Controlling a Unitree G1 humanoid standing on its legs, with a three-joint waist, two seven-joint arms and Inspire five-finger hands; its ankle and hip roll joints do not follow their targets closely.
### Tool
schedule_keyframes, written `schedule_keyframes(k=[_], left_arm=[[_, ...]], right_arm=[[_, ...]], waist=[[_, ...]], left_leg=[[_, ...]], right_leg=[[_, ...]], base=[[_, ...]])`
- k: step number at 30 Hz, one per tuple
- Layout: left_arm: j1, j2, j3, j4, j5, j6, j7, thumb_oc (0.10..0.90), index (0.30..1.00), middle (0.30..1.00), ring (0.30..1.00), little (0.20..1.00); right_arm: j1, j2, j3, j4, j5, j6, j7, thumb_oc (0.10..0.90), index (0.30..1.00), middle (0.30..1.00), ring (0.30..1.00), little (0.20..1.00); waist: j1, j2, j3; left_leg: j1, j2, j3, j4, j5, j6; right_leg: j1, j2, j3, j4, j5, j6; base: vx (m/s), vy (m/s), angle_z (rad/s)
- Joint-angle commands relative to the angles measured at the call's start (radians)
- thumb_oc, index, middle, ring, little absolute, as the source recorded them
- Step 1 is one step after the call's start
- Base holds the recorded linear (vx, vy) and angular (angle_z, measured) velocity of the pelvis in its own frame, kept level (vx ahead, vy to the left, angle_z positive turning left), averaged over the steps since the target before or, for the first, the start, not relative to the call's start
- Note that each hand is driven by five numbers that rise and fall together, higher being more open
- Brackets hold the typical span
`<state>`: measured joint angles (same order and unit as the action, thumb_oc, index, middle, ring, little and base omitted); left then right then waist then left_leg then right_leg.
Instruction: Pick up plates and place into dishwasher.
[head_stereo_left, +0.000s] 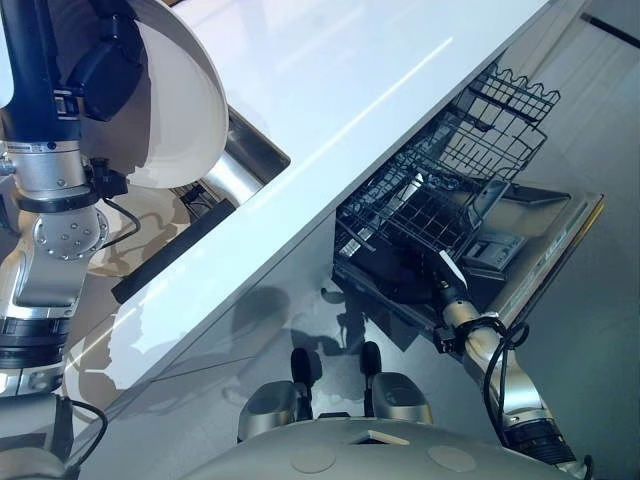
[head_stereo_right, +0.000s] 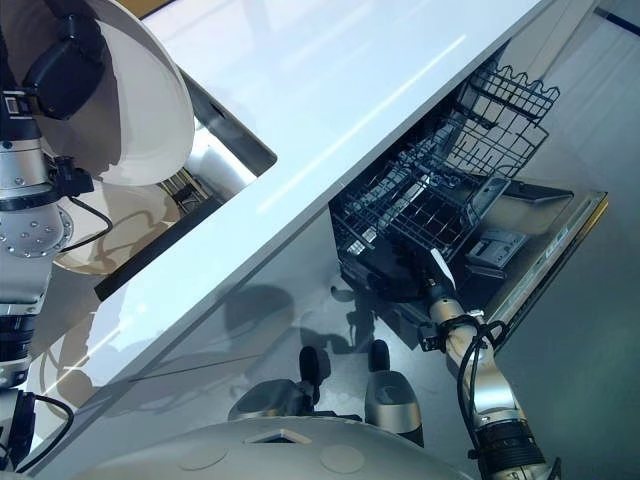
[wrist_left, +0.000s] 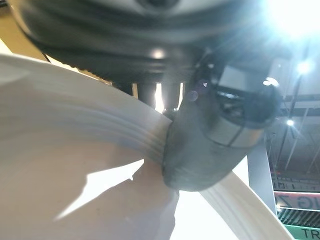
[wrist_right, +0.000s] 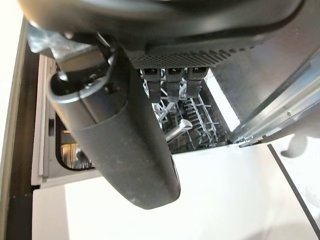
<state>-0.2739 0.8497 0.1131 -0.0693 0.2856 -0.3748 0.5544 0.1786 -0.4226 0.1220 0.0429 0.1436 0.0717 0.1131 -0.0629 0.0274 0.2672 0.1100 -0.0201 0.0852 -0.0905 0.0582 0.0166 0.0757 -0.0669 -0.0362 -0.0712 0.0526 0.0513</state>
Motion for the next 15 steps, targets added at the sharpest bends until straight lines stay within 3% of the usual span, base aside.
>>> schedule_keyframes(k=[1,2,3,6,9,15], left_arm=[[-0.106,0.019,-0.024,0.075,-0.031,-0.042,0.022,0.1,0.3,0.3,0.3,0.2],[-0.102,0.028,-0.013,0.079,-0.044,-0.05,0.007,0.1,0.3,0.3,0.3,0.2],[-0.099,0.032,-0.009,0.079,-0.051,-0.052,0.003,0.1,0.3,0.3,0.3,0.2],[-0.089,0.089,-0.004,0.105,-0.104,-0.074,-0.005,0.1,0.3,0.3,0.3,0.2],[-0.101,0.128,-0.028,0.154,-0.121,-0.095,0.014,0.1,0.3,0.3,0.3,0.2],[-0.089,0.139,-0.034,0.208,-0.118,-0.128,0.037,0.1,0.3,0.3,0.3,0.2]], right_arm=[[-0.247,-0.21,-0.295,-0.105,-0.024,-0.011,0.141,0.8,0.9,0.9,0.9,0.9],[-0.24,-0.248,-0.291,-0.073,-0.068,0.047,0.271,0.8,0.9,0.9,0.9,0.9],[-0.239,-0.261,-0.29,-0.063,-0.087,0.056,0.309,0.8,0.9,0.9,0.9,0.9],[-0.229,-0.425,-0.263,0.022,-0.158,0.093,0.527,0.8,0.9,0.9,0.9,0.9],[-0.262,-0.544,-0.234,0.131,-0.15,0.079,0.658,0.8,0.9,0.9,0.9,0.9],[-0.243,-0.556,-0.229,0.136,-0.033,0.089,0.821,0.8,0.9,0.9,0.9,0.9]], waist=[[-0.042,0.015,-0.204],[-0.042,0.008,-0.206],[-0.043,0.006,-0.205],[-0.04,-0.011,-0.205],[-0.038,-0.029,-0.199],[-0.039,-0.042,-0.195]], left_leg=[[0.025,-0.034,0.021,0.009,-0.138,0.024],[0.025,-0.032,0.024,0.008,-0.137,0.021],[0.025,-0.032,0.025,0.008,-0.138,0.021],[0.026,-0.027,0.026,0.004,-0.131,0.012],[0.027,-0.024,0.024,0.003,-0.129,0.01],[0.024,-0.028,0.019,0.003,-0.126,0.014]], right_leg=[[-0.031,0.077,-0.018,0.124,-0.176,0.01],[-0.033,0.077,-0.02,0.125,-0.174,0.011],[-0.032,0.076,-0.022,0.126,-0.175,0.012],[-0.031,0.074,-0.031,0.127,-0.17,0.013],[-0.031,0.073,-0.036,0.129,-0.165,0.011],[-0.033,0.074,-0.033,0.128,-0.156,0.014]], base=[[0.0,0.0,0.0],[0.0,0.0,0.0],[0.0,0.0,0.0],[0.01,-0.021,-0.01],[0.02,-0.033,-0.02],[0.02,-0.011,-0.06]])
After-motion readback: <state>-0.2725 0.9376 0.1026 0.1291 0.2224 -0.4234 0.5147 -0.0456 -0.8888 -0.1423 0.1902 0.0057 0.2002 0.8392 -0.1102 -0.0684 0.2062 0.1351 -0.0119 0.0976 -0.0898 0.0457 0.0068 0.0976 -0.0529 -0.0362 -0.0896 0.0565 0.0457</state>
